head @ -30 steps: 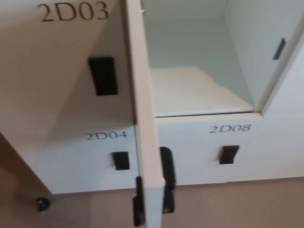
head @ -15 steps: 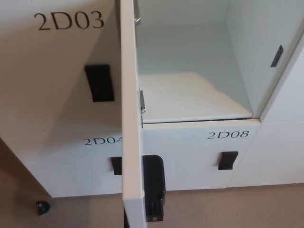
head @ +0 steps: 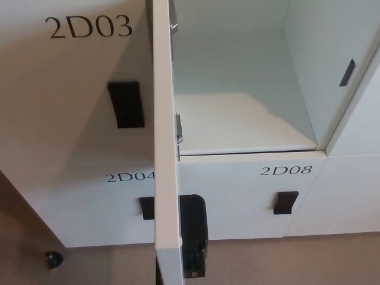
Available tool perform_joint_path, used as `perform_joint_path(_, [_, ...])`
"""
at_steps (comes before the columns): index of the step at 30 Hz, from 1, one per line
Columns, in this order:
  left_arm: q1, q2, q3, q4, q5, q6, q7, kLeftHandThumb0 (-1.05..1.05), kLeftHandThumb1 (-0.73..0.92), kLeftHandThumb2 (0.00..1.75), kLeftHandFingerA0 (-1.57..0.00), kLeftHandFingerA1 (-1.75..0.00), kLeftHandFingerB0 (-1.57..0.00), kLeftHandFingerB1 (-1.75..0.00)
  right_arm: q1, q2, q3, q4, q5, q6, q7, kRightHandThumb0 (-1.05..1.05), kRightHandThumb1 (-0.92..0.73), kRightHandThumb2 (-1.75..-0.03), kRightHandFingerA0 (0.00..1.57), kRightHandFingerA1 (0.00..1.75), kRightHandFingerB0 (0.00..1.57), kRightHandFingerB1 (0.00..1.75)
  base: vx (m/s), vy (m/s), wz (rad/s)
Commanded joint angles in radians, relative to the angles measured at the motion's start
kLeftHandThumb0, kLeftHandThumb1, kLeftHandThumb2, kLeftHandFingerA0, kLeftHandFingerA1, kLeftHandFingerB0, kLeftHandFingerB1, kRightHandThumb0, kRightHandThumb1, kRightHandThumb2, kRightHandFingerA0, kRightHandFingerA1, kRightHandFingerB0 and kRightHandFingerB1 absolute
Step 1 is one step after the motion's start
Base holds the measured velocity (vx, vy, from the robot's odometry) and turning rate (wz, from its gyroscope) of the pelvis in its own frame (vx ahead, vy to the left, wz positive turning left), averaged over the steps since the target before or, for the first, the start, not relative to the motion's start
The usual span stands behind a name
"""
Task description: The robot walks towards an open cabinet and lifts its left hand to push the door towards the right to close it.
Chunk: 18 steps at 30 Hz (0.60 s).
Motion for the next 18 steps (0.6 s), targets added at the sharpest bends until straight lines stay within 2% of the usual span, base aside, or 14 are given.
perform_joint_path(1, [0.007, 0.010, -0.006, 0.003, 0.017, -0.031, 0.016, -0.24, 0.68, 0.60, -0.62, -0.41, -0.46, -0.37, 0.001, -0.020, 0.002, 0.006, -0.004, 0.015, 0.017, -0.40, -0.64, -0.59, 0.72, 0.48, 0.57, 0.41, 0.00, 0.000, 0.00])
perform_joint_path(9, [0.001, 0.004, 0.004, 0.003, 0.010, -0.026, 0.029, -0.24, 0.68, 0.60, -0.62, -0.42, -0.45, -0.36, 0.000, -0.020, 0.006, 0.005, -0.005, 0.013, 0.020, -0.39, -0.64, -0.59, 0.72, 0.48, 0.57, 0.42, 0.00, 0.000, 0.00])
perform_joint_path(12, [-0.018, -0.038, 0.067, -0.026, -0.063, 0.012, 0.046, -0.20, 0.68, 0.60, -0.59, -0.42, -0.45, -0.37, 0.012, -0.017, 0.005, 0.007, -0.002, 0.015, 0.023, -0.38, -0.63, -0.59, 0.69, 0.47, 0.57, 0.42, 0.00, 0.000, 0.00])
perform_joint_path(16, [-0.054, -0.081, 0.077, -0.101, -0.056, 0.033, 0.098, -0.16, 0.68, 0.60, -0.60, -0.42, -0.45, -0.37, 0.015, -0.021, 0.015, 0.000, -0.014, 0.018, 0.017, -0.39, -0.64, -0.59, 0.70, 0.47, 0.57, 0.42, 0.00, 0.000, 0.00])
perform_joint_path(18, [-0.138, -0.176, 0.025, -0.263, -0.004, 0.094, 0.180, -0.20, 0.66, 0.60, -0.60, -0.41, -0.50, -0.38, 0.007, -0.022, 0.017, -0.003, -0.014, 0.022, 0.021, -0.41, -0.63, -0.60, 0.69, 0.48, 0.57, 0.43, 0.00, 0.000, 0.00])
